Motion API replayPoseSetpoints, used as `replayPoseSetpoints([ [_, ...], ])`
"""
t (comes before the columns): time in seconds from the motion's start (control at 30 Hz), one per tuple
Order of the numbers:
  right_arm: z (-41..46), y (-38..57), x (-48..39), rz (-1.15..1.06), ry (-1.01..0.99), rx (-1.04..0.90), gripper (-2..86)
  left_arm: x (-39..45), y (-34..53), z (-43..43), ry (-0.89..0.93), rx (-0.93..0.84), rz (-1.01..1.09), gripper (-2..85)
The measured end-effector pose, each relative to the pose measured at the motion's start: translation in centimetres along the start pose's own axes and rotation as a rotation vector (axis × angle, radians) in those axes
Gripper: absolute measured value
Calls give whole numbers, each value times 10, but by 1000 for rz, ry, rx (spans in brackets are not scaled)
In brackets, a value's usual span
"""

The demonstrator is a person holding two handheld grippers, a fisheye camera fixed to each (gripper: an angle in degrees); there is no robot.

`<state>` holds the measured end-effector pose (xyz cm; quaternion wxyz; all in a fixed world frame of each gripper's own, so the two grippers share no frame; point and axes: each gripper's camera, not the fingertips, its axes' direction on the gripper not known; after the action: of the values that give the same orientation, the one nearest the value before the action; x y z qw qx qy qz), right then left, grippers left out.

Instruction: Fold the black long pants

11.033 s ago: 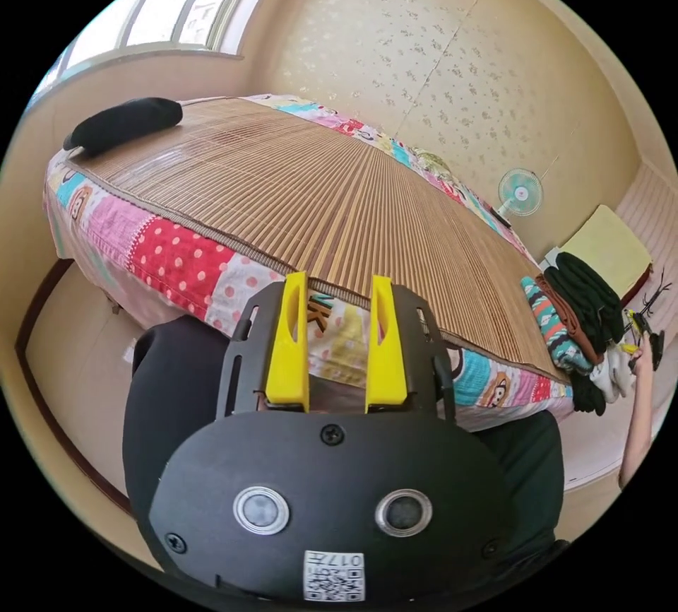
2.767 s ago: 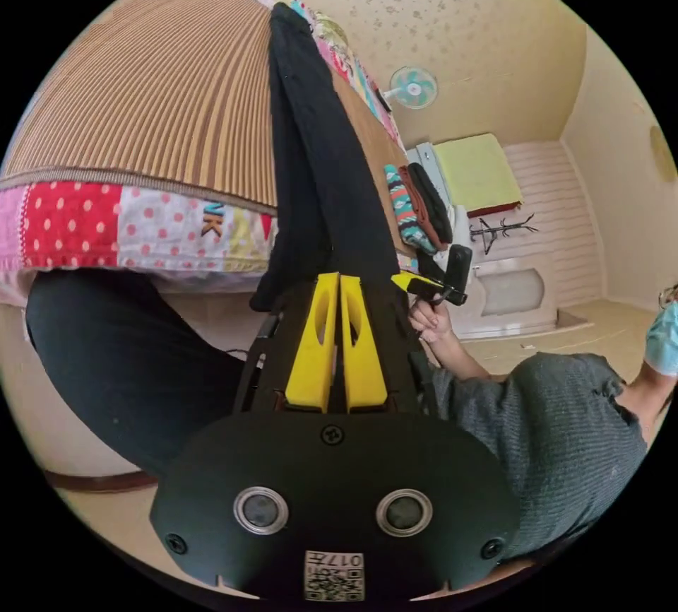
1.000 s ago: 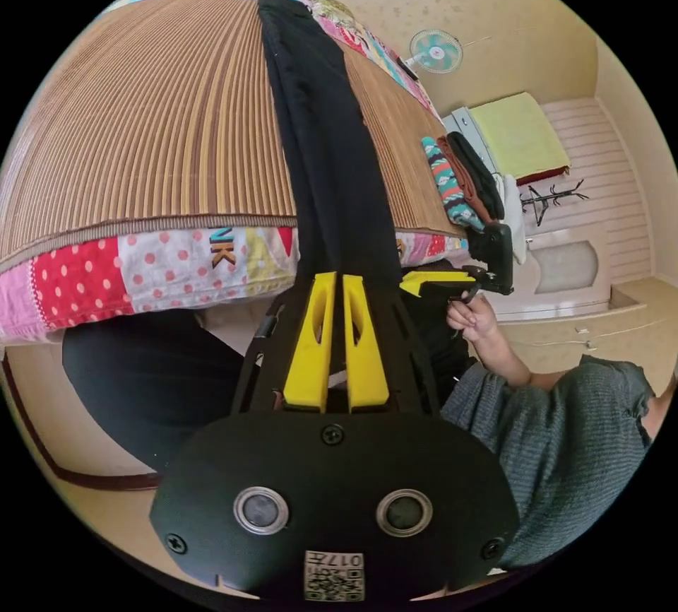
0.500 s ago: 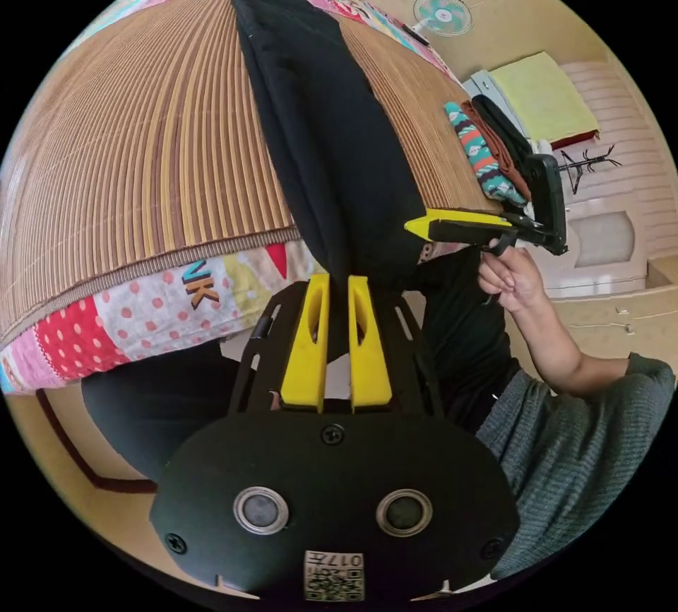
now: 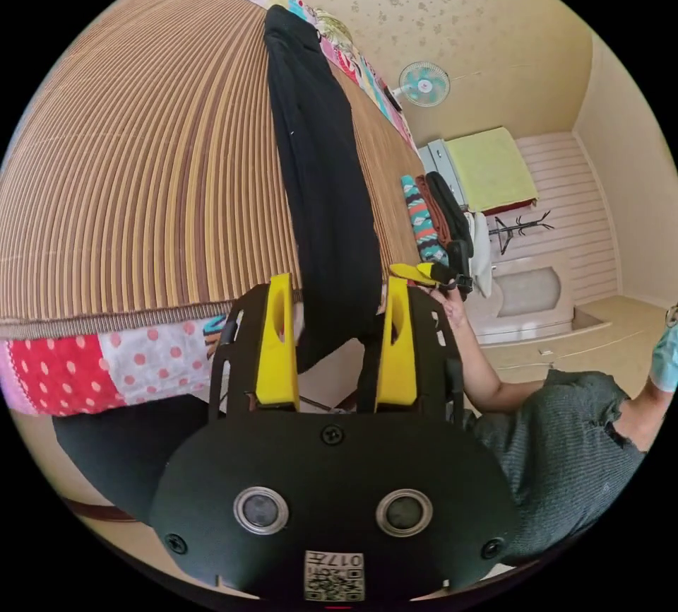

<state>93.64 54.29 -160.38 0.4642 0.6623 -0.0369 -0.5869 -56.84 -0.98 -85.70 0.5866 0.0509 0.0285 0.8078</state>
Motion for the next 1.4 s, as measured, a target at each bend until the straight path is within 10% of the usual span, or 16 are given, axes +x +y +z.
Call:
replayPoseSetpoints([
  [0.53, 42, -95, 38, 59, -160, -21, 39, -48, -77, 6, 266, 24, -137, 55],
  [1.1, -130, 105, -288, -907, -201, 278, 5, 293, 102, -228, 433, 502, 800, 51],
  [1.4, -173, 167, -384, -1006, -218, 477, 5, 390, 115, -272, 459, 558, 898, 51],
])
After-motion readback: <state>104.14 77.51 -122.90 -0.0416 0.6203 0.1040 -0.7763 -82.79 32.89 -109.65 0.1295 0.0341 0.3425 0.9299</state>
